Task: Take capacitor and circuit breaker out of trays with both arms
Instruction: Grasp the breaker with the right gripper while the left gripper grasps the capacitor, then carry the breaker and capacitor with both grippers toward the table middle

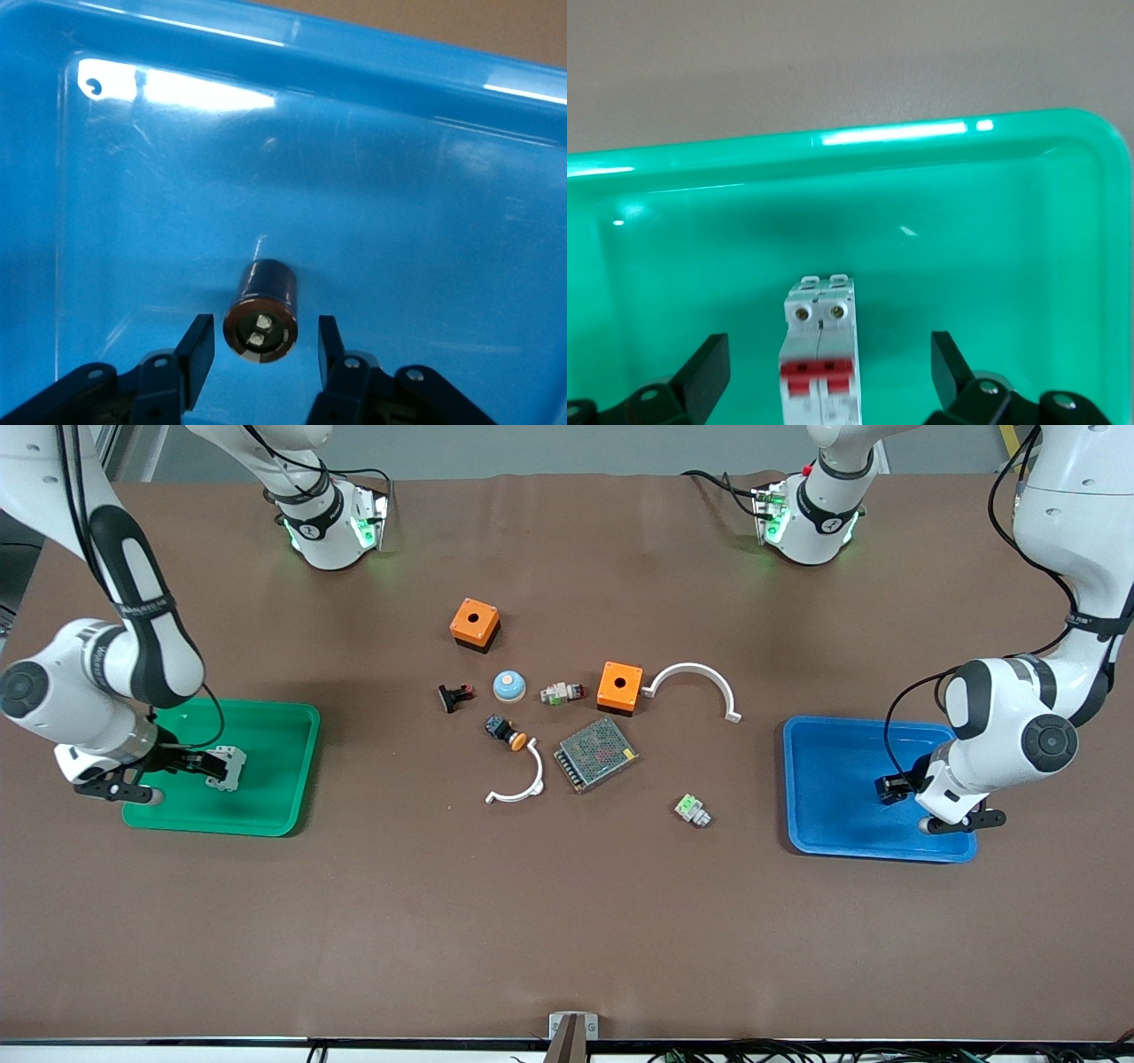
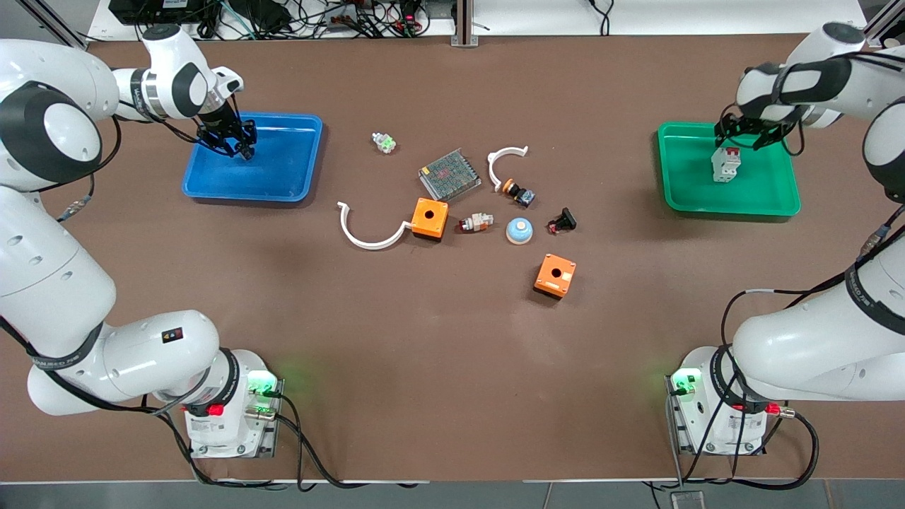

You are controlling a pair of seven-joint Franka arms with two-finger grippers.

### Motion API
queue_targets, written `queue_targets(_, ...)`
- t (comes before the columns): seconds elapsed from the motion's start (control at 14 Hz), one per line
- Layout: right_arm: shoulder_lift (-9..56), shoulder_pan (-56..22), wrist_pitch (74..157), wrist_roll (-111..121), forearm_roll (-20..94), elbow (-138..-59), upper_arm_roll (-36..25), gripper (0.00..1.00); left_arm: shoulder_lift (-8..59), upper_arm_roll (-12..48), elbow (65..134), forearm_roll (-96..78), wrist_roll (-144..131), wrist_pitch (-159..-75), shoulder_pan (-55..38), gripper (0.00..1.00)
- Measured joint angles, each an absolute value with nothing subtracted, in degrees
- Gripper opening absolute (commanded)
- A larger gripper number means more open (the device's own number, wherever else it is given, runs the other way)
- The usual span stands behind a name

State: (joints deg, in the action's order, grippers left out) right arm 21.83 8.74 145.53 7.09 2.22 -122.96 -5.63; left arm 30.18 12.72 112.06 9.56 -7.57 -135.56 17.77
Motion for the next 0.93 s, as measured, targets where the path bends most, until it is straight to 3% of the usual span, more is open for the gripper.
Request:
queue_targets(0.21,23.88,8.74,147.88,7.09,2.29,-124.23,-5.60,0.98,30.23,13.07,111.16,9.57,-7.65,-135.74,17.59,0.00)
queue_targets(0.36,23.99,8.74,147.90,7.09,2.30,-124.56,-5.53,0.88,30.23,13.31,110.49,9.57,-7.82,-135.74,17.50,0.00)
queue_targets(0.5,23.99,8.66,147.66,7.09,2.31,-124.58,-5.40,0.67,30.24,13.35,110.20,9.57,-7.89,-135.74,17.53,0.00)
queue_targets(0.64,23.99,8.45,146.72,7.09,2.31,-124.59,-5.21,0.31,29.91,14.53,109.49,9.57,-8.78,-135.21,17.76,0.00)
queue_targets(0.79,23.98,8.17,146.14,7.09,2.32,-124.58,-5.09,0.04,28.28,18.40,108.69,9.56,-13.93,-131.15,18.00,0.00)
queue_targets(0.93,23.86,7.60,144.88,7.07,2.33,-123.97,-5.06,0.02,25.73,23.95,108.42,9.56,-21.85,-124.98,17.89,0.00)
